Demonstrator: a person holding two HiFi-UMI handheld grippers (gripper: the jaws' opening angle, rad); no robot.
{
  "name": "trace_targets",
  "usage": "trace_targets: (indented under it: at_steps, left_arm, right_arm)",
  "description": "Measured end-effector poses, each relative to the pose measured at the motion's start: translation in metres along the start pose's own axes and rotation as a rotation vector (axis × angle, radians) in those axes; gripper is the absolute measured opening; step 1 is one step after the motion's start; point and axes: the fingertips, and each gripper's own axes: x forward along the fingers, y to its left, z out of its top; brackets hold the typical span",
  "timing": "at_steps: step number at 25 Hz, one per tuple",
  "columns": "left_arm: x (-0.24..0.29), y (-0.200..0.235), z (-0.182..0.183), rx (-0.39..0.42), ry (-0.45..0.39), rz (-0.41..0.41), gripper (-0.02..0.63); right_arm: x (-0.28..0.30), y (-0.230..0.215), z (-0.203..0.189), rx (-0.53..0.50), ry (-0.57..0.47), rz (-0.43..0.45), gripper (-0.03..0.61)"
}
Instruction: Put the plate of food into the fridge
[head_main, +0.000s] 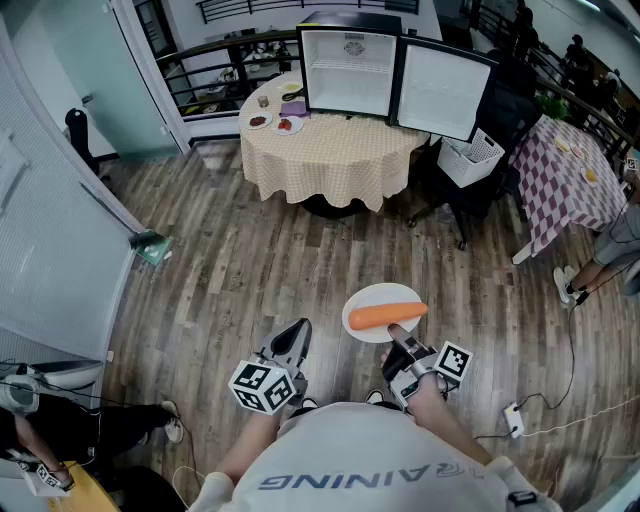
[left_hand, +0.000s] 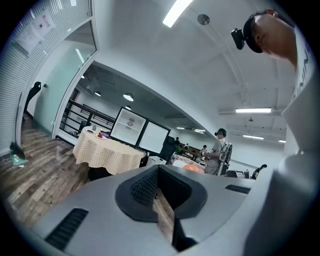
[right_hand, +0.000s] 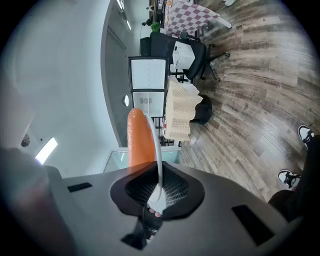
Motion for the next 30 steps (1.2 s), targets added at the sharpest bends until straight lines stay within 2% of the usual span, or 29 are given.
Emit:
trace_targets:
  at_steps: [11, 15, 18, 23, 30]
  left_arm:
    - [-0.001, -0.009, -0.011, 0.006, 0.034, 0.005, 0.006]
    - [-0.003, -0.011, -0.013, 0.008, 0.037, 0.009, 0.006]
    - [-0.003, -0.011, -0.016, 0.000, 0.044, 0.022, 0.006]
    - [0.003, -0.016, -0.021, -0.015, 0.034, 0.041, 0.006]
    - [0.023, -0.047, -0.041, -0.011, 0.045, 0.049, 0.006]
  right_arm:
    - [-0.003, 0.000, 0.003, -0.006, 0.011, -0.006, 0.034]
    - [-0.005, 0.006, 0.004, -0.020, -0.006, 0.025, 0.034]
    - [-0.006, 0.012, 0.010, -0.019, -0.013, 0.046, 0.034]
    - [-0.013, 0.004, 0.020, -0.015, 0.004, 0.023, 0.034]
    - [-0.035, -0.008, 0.050, -0.008, 0.008, 0.021, 0.034]
